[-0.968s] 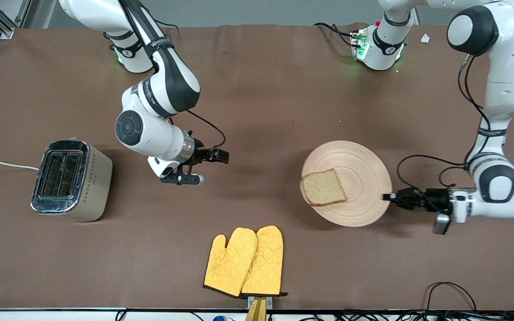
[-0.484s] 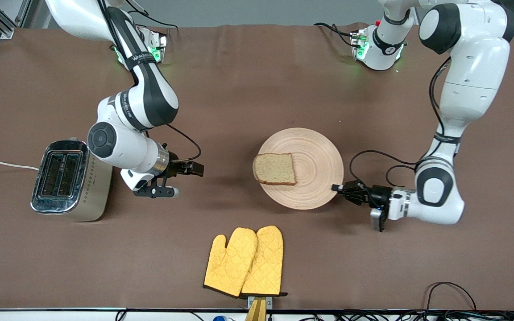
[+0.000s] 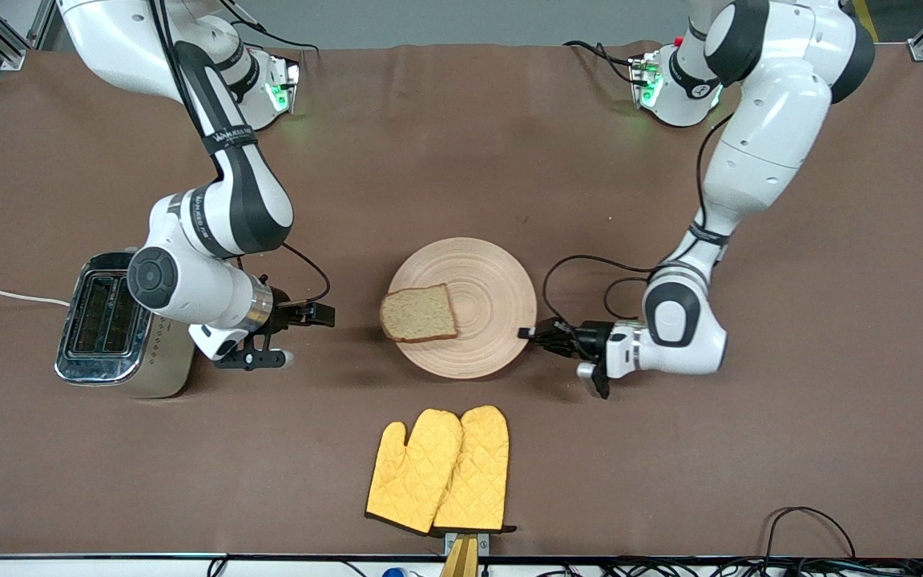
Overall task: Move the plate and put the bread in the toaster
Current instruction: 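Push the plate with the left gripper while the right gripper approaches, then grasp the bread slice with the right gripper while the left gripper withdraws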
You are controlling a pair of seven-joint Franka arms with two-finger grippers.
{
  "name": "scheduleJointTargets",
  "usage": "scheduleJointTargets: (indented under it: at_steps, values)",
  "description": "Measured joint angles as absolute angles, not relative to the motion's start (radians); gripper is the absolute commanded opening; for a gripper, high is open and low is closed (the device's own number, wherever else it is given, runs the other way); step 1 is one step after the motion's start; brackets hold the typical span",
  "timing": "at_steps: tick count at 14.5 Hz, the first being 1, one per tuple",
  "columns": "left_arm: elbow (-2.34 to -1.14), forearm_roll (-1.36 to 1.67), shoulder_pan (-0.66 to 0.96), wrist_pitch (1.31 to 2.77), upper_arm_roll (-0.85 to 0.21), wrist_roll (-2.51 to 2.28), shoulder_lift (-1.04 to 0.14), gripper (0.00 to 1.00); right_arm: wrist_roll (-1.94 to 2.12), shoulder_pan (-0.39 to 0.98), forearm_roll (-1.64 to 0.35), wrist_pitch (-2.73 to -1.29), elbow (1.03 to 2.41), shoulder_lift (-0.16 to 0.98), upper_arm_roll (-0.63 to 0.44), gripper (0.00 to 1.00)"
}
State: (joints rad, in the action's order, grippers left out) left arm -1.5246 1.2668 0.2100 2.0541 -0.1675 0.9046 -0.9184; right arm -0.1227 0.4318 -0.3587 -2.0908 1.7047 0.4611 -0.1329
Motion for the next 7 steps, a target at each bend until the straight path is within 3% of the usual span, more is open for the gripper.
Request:
scheduleJointTargets:
  at_steps: [2, 4, 5, 6, 7]
  values:
    - [-1.527, 1.317, 0.252, 2.113, -0.167, 0.905, -0.921, 0.14, -0.124, 0.45, -0.359, -2.129, 1.736, 0.466, -0.127, 1.0]
    - [-1.53, 1.34, 0.279, 2.159, -0.168, 0.904, -0.924, 0.33, -0.124, 0.476, -0.359, -2.184, 1.782, 0.476, -0.124, 1.0]
    - [-1.53, 1.347, 0.282, 2.163, -0.168, 0.903, -0.926, 0.57, -0.124, 0.487, -0.359, -2.202, 1.796, 0.481, -0.124, 1.0]
    - [-1.53, 1.35, 0.281, 2.163, -0.167, 0.903, -0.928, 0.95, -0.124, 0.495, -0.359, -2.211, 1.803, 0.483, -0.124, 1.0]
    - [-1.53, 1.358, 0.276, 2.163, -0.167, 0.901, -0.929, 1.0, -0.124, 0.5, -0.359, -2.214, 1.804, 0.485, -0.124, 1.0]
